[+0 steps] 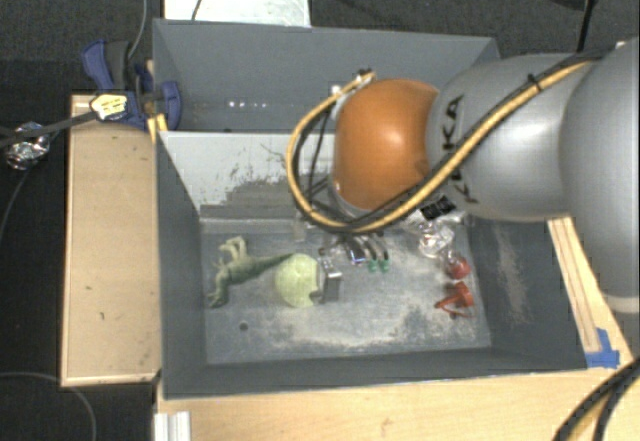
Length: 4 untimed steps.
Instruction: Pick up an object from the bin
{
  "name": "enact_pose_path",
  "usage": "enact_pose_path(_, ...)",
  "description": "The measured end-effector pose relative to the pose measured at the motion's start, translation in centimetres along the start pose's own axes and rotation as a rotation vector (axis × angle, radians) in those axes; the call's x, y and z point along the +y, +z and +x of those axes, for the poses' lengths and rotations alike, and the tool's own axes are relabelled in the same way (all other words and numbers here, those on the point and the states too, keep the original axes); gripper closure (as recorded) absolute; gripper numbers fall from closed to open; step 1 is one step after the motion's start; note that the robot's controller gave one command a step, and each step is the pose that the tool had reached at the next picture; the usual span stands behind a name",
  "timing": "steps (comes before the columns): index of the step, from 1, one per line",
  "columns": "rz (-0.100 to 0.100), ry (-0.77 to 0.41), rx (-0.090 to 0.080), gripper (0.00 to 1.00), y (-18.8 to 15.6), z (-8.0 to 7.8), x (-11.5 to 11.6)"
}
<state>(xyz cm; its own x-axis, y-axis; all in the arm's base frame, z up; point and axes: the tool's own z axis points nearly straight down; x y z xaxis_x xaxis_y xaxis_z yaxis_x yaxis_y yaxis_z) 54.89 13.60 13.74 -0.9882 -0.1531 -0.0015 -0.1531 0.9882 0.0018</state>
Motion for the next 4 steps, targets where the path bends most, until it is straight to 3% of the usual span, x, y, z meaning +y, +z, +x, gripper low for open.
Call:
enact_pose_path(1, -0.002, 0.164, -0.004, 0.00, 3.5, -1.2, -1.1)
enact_pose_path(2, -0.002, 0.324, 0.001, 1.00, 6.5, -1.9, -2.7)
enact_pose_path(4, -0.002, 0.321, -0.001, 1.00, 5.0, -2.7, -2.3)
